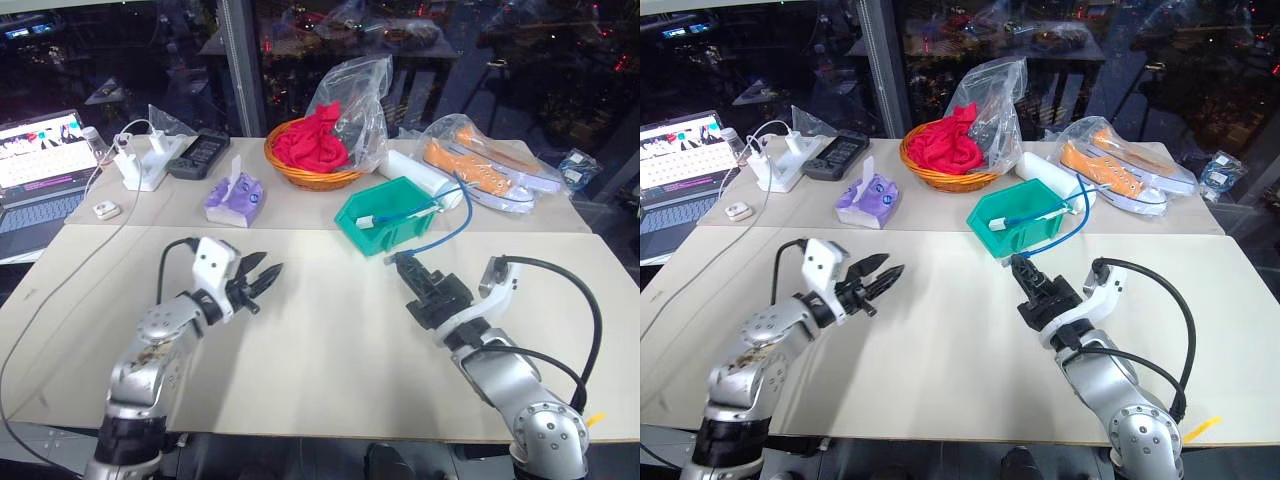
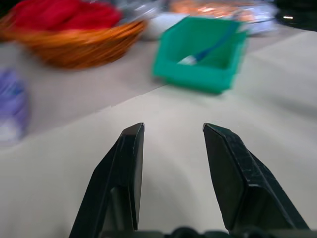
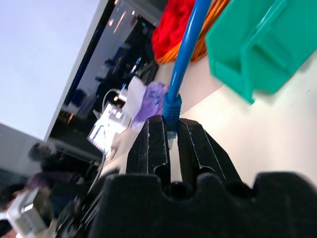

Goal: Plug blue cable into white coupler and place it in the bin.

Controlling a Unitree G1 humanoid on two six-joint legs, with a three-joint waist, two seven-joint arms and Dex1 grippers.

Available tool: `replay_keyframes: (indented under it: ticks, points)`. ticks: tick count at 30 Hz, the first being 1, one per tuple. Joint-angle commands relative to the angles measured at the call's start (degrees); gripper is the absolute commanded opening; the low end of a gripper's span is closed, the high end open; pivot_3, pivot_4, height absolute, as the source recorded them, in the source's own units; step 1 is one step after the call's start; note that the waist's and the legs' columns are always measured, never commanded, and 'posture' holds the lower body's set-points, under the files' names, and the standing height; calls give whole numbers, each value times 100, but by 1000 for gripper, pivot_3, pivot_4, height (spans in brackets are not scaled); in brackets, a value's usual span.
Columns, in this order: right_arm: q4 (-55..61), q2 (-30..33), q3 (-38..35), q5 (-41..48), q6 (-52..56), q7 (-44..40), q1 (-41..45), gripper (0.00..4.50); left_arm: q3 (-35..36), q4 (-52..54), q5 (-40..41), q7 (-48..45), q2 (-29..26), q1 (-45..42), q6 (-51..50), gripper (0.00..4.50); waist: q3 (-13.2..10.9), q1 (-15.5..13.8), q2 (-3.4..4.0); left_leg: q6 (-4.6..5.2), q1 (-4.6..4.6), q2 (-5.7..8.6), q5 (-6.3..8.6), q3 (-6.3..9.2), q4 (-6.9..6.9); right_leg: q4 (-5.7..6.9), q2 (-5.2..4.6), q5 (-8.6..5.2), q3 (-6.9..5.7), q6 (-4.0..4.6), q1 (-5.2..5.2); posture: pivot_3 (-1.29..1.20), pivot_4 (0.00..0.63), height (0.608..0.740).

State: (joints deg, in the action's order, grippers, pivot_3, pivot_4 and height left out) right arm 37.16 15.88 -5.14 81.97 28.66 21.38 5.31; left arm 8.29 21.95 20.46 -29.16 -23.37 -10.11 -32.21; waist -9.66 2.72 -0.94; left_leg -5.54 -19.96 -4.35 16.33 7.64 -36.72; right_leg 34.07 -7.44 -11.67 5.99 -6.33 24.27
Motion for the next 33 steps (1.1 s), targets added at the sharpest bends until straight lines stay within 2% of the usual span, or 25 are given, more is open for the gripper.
replay_keyframes:
  ticks: [1,2,4,8,21,33]
  points:
    - [250,-63,-58,11,-138,-173,42,0,338,487,72,555,169,359,-242,2047,0,-8,0,0,0,0,0,0,0,0,0,0,0,0,0,0,150,728]
    - [233,-68,-63,18,-133,-188,46,0,399,537,83,685,236,428,-284,2538,0,-9,0,0,0,0,0,0,0,1,0,0,0,0,0,0,150,728]
    - [170,-67,-56,-13,-97,-229,64,0,493,579,100,906,392,579,-356,3001,0,-16,0,0,0,0,0,0,0,0,0,0,0,0,-1,0,150,728]
    - [42,-103,12,-19,-44,-292,158,0,438,350,-248,1400,526,733,-439,4472,0,-24,0,0,-1,0,0,0,0,0,0,0,0,0,-1,0,150,728]
    - [-39,-150,78,-26,-45,-309,343,0,14,-1412,-917,1773,710,15,343,4491,1,-22,0,-1,1,0,0,0,0,-1,0,0,0,1,-3,0,150,728]
    - [47,-157,88,-17,-60,-227,325,0,-4,-1557,-994,2404,1360,-320,-68,4491,3,-32,5,-2,3,1,-1,0,0,-1,0,1,-1,0,-7,0,150,728]
